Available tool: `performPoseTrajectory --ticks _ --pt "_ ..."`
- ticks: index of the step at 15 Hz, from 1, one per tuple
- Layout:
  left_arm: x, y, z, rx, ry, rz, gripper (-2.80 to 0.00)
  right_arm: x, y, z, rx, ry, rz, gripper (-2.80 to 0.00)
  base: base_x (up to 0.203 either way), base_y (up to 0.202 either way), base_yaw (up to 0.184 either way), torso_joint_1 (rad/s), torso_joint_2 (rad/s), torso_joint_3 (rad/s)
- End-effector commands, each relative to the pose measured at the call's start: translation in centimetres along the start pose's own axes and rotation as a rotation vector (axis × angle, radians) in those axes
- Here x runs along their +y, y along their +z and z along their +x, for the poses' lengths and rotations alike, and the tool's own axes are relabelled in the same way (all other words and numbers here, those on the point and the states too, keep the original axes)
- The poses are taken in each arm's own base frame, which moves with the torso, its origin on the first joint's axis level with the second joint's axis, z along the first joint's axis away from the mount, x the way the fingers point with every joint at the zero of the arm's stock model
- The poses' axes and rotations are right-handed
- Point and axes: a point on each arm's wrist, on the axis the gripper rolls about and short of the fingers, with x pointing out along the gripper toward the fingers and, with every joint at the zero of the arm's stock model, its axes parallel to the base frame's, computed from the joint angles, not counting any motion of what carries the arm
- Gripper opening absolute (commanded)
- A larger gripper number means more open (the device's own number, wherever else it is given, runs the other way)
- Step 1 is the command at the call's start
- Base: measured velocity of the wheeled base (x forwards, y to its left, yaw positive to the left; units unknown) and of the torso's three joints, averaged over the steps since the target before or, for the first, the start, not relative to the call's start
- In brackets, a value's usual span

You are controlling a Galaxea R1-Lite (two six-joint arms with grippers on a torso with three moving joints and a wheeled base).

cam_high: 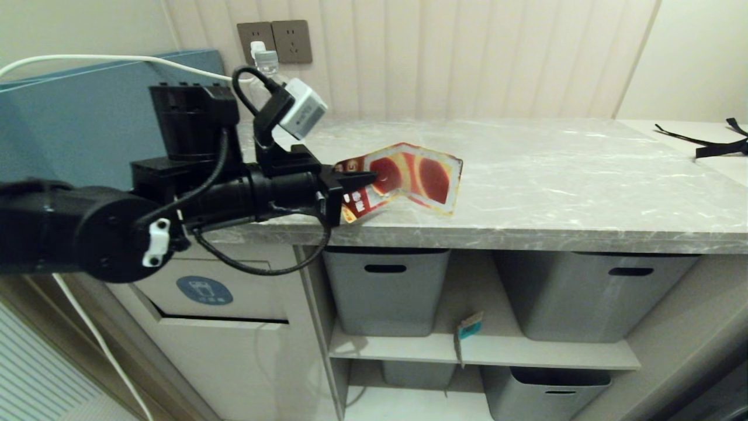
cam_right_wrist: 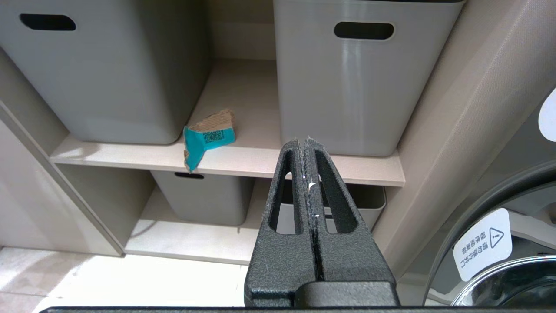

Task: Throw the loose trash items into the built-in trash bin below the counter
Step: Pick up the garbage, then put the garbage in the trash can

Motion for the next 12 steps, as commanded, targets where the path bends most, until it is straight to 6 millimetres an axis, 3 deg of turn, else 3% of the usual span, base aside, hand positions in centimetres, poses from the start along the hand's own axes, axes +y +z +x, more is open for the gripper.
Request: performPoseTrajectory --ticks 1,3,4,7,9,12 --pt "-1.6 4.5 -6.0 -0.048 0.113 0.0 -2.8 0.0 0.0 0.0 -0.002 0.001 -0.001 -2.8 0.0 0.0 0.0 0.0 0.0 0.0" --pt "-3.5 6.1 -11.0 -0.064 0.244 -0.065 -2.8 0.0 0.0 0.0 -0.002 0.001 -0.001 -2.8 0.0 0.0 0.0 0.0 0.0 0.0" --pt "-4.5 5.9 -13.2 -0.054 0.341 -0.1 -2.8 0.0 0.0 0.0 -0.002 0.001 -0.001 -2.8 0.0 0.0 0.0 0.0 0.0 0.0" --pt "-6.9 3.8 -18.3 -0.009 0.65 -0.218 -2.8 0.0 0.0 0.0 -0.001 0.001 -0.001 -2.8 0.0 0.0 0.0 0.0 0.0 0.0" --pt "-8.3 2.6 -21.3 0.028 0.729 -0.292 -2.8 0.0 0.0 0.0 -0.002 0.001 -0.001 -2.8 0.0 0.0 0.0 0.0 0.0 0.0" --pt "-9.4 0.0 -24.6 0.219 0.899 -0.501 -2.8 0.0 0.0 0.0 -0.001 0.001 -0.001 -2.8 0.0 0.0 0.0 0.0 0.0 0.0"
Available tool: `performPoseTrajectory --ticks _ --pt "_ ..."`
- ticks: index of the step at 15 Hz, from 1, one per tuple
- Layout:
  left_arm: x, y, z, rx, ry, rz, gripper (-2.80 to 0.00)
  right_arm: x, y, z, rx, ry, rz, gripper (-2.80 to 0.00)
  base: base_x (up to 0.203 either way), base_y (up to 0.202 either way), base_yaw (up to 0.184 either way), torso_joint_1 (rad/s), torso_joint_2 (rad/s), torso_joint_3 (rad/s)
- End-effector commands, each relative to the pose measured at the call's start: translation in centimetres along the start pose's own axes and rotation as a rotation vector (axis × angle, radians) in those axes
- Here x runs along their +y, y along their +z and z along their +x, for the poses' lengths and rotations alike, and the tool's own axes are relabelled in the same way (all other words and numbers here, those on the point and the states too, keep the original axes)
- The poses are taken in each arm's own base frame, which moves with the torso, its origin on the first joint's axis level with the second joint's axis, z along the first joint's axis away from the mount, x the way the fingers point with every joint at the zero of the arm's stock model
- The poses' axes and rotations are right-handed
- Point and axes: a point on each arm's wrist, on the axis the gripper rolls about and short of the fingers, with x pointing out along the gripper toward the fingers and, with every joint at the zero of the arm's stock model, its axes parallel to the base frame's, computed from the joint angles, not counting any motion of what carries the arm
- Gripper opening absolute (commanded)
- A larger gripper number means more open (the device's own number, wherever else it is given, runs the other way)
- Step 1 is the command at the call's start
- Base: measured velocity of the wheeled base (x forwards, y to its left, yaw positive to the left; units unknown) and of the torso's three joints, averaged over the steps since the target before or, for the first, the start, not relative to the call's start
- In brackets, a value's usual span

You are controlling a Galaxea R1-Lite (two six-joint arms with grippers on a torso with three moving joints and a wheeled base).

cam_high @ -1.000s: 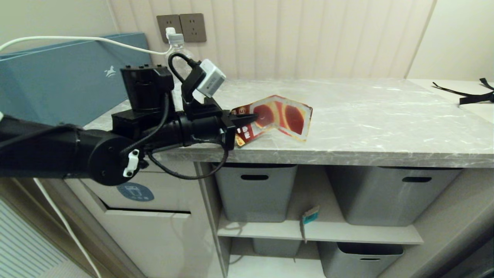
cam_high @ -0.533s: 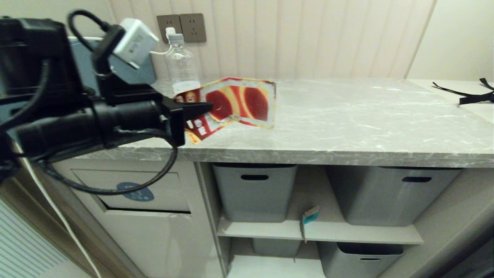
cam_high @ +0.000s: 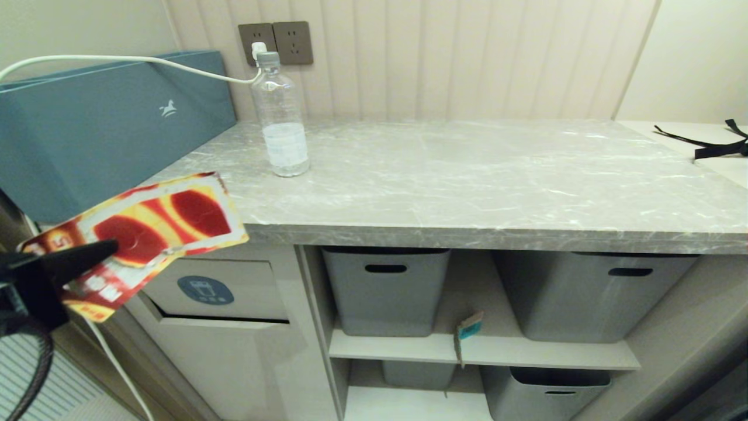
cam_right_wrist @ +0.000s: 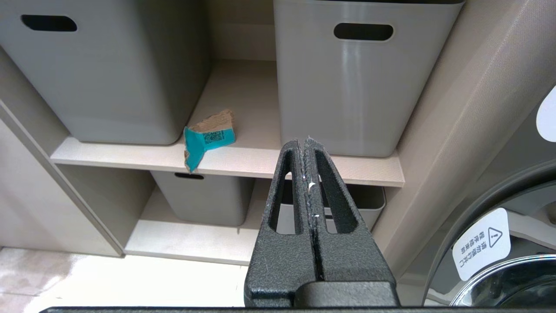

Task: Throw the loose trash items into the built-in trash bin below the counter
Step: Put the garbage in the trash can

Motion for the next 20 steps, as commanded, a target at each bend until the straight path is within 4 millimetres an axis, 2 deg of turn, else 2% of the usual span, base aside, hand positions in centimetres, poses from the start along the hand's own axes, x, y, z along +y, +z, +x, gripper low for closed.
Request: performPoseTrajectory --ticks 1,5,9,13,14,17,20 --pt "1.7 -1.5 -3.5 0.091 0.101 -0.113 -2.8 0.0 0.0 0.0 -0.001 0.001 -0.001 -2.8 0.0 0.0 0.0 0.0 0.0 0.0" --pt "2.4 -2.8 -4.3 0.176 0.199 -0.237 -2.8 0.0 0.0 0.0 -0.001 0.002 -0.001 -2.8 0.0 0.0 0.0 0.0 0.0 0.0" --pt "2.9 -4.2 -2.4 0.2 0.214 -0.422 -2.8 0.0 0.0 0.0 -0.002 0.001 -0.001 -2.8 0.0 0.0 0.0 0.0 0.0 0.0" --pt "4.3 -9.4 -1.1 0.217 0.303 -0.485 -2.8 0.0 0.0 0.0 -0.002 0.001 -0.001 -2.8 0.0 0.0 0.0 0.0 0.0 0.0" --pt "4.7 -10.0 -0.9 0.214 0.344 -0.504 -2.8 0.0 0.0 0.0 -0.002 0.001 -0.001 -2.8 0.0 0.0 0.0 0.0 0.0 0.0" --pt "5.5 -10.3 0.2 0.242 0.415 -0.564 -2.8 0.0 0.0 0.0 -0.002 0.001 -0.001 -2.8 0.0 0.0 0.0 0.0 0.0 0.0" --pt "5.4 -10.6 -0.3 0.248 0.408 -0.542 -2.8 0.0 0.0 0.0 -0.001 0.001 -0.001 -2.8 0.0 0.0 0.0 0.0 0.0 0.0"
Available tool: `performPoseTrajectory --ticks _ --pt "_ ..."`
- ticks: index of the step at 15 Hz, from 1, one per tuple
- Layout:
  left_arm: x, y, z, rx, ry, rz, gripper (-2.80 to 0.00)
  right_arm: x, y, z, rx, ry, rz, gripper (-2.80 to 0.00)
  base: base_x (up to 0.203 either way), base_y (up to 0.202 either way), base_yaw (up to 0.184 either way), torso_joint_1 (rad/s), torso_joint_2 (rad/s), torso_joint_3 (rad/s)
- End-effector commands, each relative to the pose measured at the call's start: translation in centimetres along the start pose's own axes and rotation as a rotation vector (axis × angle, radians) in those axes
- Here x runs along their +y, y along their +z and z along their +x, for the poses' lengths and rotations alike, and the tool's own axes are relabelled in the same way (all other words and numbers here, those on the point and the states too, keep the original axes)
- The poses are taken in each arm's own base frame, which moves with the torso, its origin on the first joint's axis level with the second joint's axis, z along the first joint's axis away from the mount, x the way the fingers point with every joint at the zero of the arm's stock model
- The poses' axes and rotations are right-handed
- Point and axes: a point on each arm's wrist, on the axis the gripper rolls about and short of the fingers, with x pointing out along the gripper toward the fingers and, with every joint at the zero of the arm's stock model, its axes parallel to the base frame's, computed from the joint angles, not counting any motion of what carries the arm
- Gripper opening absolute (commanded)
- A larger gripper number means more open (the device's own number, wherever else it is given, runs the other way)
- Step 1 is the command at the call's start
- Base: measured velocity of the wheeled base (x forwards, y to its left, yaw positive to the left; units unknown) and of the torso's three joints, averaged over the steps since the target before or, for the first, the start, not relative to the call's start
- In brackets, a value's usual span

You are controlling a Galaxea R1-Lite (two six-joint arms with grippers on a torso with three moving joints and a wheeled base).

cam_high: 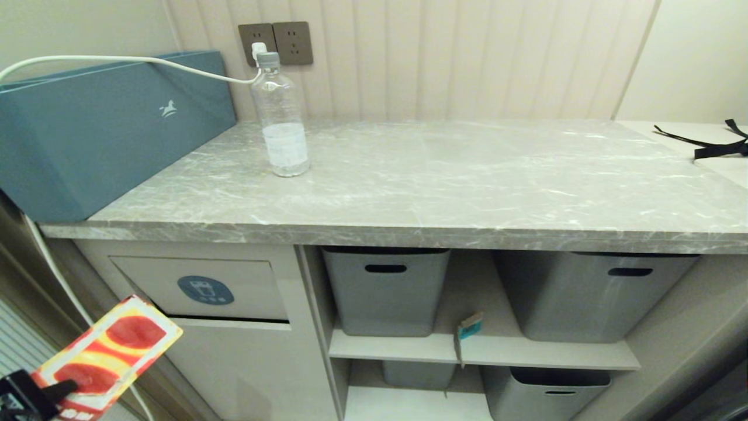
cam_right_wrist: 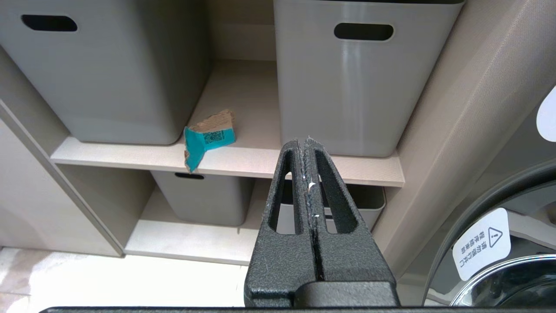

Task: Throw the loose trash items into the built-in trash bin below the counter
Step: Put the garbage in the trash can

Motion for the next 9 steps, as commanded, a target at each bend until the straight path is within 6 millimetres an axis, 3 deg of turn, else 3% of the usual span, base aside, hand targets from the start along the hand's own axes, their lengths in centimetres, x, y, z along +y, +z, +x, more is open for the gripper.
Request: performPoseTrajectory --ticks 1,4,9 --pt "0.24 -0.31 0.28 0.031 0.029 0.043 -2.8 0.0 0.0 -0.01 -0.002 0.001 -0.001 -2.8 0.0 0.0 0.0 0.0 0.0 0.0" --pt "0.1 -0.17 0.08 0.021 0.023 0.143 -2.8 0.0 0.0 -0.01 -0.002 0.001 -0.001 -2.8 0.0 0.0 0.0 0.0 0.0 0.0" --pt "0.35 -0.58 0.34 0.049 0.037 0.143 -2.8 0.0 0.0 0.0 0.0 0.001 -0.001 -2.8 0.0 0.0 0.0 0.0 0.0 0.0"
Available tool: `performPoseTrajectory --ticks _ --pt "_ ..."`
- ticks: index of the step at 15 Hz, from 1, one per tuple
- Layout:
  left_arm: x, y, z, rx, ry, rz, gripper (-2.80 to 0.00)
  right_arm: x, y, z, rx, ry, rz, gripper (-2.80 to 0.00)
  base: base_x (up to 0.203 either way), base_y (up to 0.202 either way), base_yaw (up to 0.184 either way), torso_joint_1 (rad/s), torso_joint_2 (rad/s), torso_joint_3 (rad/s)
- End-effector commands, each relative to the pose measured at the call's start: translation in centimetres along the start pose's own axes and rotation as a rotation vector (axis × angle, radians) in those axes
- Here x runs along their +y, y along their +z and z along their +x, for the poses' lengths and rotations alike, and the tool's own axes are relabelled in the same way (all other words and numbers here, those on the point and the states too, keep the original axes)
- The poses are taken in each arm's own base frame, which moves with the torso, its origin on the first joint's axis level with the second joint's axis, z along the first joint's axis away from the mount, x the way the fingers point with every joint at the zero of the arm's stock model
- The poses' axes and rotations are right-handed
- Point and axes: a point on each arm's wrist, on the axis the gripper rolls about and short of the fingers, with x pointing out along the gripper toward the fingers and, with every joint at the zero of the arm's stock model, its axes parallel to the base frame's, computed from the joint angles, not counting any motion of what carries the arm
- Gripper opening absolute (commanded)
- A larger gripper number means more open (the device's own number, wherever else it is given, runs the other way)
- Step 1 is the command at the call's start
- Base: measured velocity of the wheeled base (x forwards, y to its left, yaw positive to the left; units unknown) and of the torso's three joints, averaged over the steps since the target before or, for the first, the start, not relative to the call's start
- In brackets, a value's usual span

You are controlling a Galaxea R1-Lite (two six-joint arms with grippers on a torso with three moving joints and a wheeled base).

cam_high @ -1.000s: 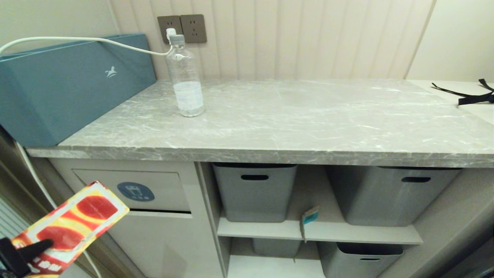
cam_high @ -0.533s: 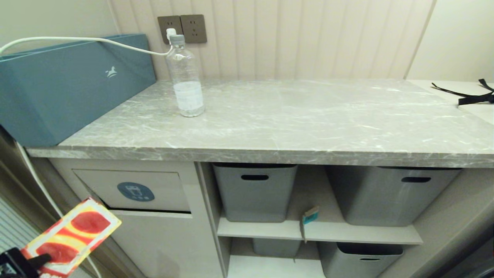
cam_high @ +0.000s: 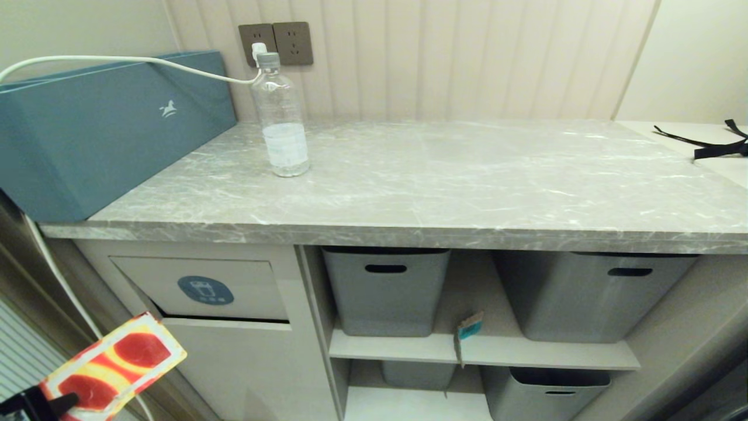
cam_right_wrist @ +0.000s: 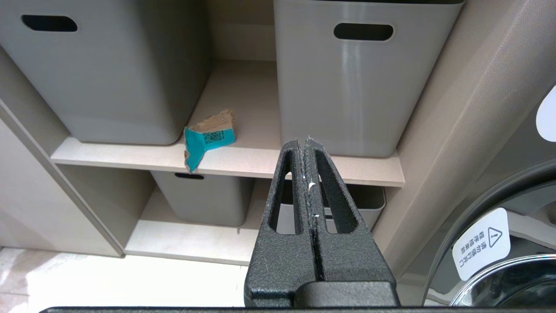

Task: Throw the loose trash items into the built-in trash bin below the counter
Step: Put the garbage in the trash can

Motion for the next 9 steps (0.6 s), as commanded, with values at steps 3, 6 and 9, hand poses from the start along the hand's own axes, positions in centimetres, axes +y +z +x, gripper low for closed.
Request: performPoseTrajectory --ticks 3,6,9 --pt "0.2 -1.1 0.6 0.021 -0.088 -0.084 -2.8 0.0 0.0 0.0 -0.002 0.001 -0.001 -2.8 0.0 0.0 0.0 0.0 0.0 0.0" --pt "0.1 -1.4 1.8 0.025 -0.156 -0.152 -2.8 0.0 0.0 0.0 -0.002 0.001 -0.001 -2.8 0.0 0.0 0.0 0.0 0.0 0.0" --pt "-0.1 -1.2 3.3 0.089 -0.156 -0.255 -2.8 0.0 0.0 0.0 -0.002 0.001 -0.001 -2.8 0.0 0.0 0.0 0.0 0.0 0.0"
